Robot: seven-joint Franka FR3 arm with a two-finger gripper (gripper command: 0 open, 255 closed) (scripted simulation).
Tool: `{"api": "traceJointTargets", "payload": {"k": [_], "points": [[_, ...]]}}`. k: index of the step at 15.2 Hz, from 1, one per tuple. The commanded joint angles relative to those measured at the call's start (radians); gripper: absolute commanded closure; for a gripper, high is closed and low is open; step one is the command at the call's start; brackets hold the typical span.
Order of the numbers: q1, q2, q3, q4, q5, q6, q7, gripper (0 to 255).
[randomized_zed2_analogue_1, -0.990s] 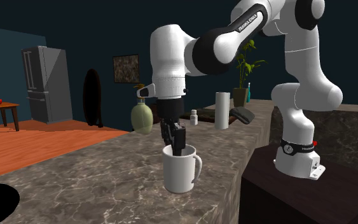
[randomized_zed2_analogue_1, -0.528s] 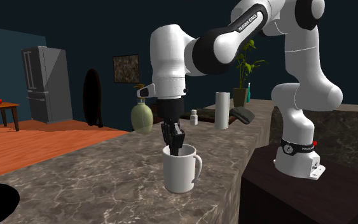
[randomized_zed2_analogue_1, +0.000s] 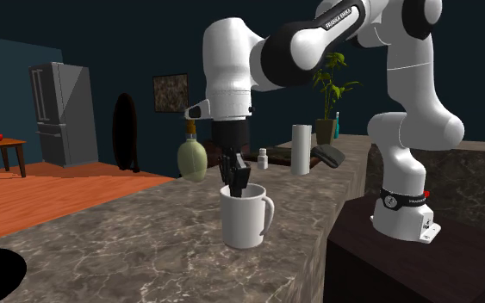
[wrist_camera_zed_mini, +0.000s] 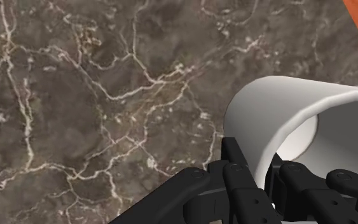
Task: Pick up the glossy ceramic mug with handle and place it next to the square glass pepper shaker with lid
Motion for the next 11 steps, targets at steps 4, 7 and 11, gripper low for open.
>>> {"api": "traceJointTargets", "payload": {"k": [4,7,11], "points": [[-0.001,-0.028,-0.001,0.035,-0.004,-0.063,0.004,255],[-0.001,-0.041,-0.002,0.059,-0.005,-0.1,0.006,255],[-0.001,-0.056,-0.002,0.093,-0.007,-0.149,0.009,255]]}}
